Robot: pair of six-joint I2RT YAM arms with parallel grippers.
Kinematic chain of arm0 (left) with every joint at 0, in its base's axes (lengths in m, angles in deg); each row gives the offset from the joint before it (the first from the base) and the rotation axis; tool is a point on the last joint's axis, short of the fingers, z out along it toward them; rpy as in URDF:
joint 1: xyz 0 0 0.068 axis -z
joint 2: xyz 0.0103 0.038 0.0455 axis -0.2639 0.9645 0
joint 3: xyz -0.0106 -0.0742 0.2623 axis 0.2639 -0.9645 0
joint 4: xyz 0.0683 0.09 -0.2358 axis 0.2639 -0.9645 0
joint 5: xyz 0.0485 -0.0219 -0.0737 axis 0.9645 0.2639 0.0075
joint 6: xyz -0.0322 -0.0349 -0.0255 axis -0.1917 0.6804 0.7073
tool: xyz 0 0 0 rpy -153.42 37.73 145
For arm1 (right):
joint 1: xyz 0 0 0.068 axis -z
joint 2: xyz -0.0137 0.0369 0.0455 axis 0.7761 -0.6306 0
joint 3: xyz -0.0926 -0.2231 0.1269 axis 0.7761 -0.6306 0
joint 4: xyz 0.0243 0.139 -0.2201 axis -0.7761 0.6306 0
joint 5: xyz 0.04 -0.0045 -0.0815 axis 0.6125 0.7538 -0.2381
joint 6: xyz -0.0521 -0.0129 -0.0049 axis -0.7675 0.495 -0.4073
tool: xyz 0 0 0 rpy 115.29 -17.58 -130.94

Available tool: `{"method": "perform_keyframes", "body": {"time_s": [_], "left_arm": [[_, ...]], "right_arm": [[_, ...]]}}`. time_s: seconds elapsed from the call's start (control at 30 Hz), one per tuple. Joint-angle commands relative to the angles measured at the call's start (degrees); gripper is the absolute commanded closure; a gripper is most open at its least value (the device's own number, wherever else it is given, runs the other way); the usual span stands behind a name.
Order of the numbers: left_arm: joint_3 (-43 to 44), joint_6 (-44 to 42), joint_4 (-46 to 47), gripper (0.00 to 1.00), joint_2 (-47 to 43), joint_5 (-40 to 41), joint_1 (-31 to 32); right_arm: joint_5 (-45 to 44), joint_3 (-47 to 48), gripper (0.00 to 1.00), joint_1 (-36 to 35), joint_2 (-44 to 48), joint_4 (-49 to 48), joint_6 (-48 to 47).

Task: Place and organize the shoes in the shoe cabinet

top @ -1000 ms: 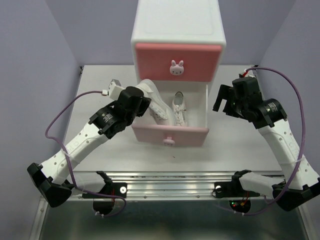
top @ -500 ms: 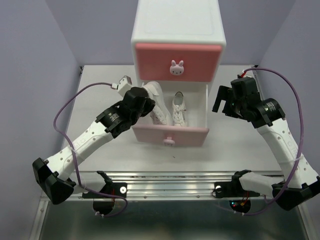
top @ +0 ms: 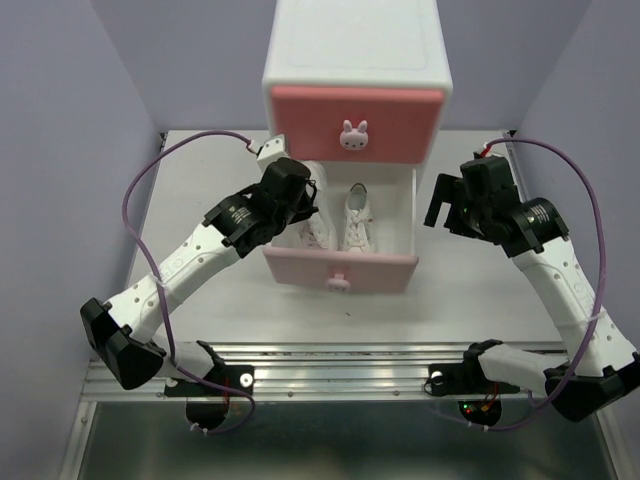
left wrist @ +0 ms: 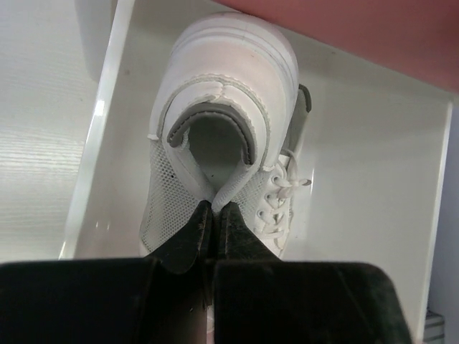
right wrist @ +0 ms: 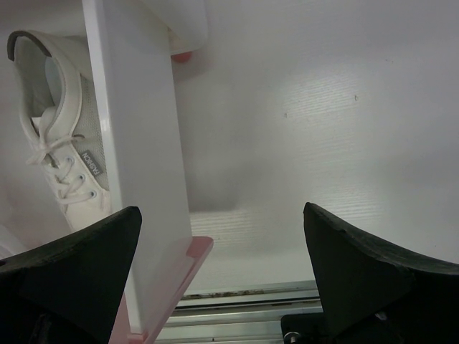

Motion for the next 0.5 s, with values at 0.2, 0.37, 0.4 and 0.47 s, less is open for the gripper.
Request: {"method": "perform_keyframes", "body": {"time_s": [0.2,0.37,0.4,0.47], "left_arm": [[4.2,-15.0,5.1,1.00,1.3,-2.0,-0.3],[3.0,-12.8,5.6,1.00,4.1,-1.8,-0.3],[3.2,-12.2,5.4,1.00,4.6,-0.8,-0.3],[5.0,-11.5,4.5,1.00,6.7,1.8,-0.3]], "right_arm": [[-0.1,-1.3,0.00,0.3,2.6,-0.6,0.1],[-0.9,-1.3,0.00,0.3,3.0,-0.6,-0.1],[-1.0,-1.5,0.00,0.3,3.1,-0.7,0.1],[-0.9,-1.9,0.00,0.3,3.4,-0.8,0.3]]}}
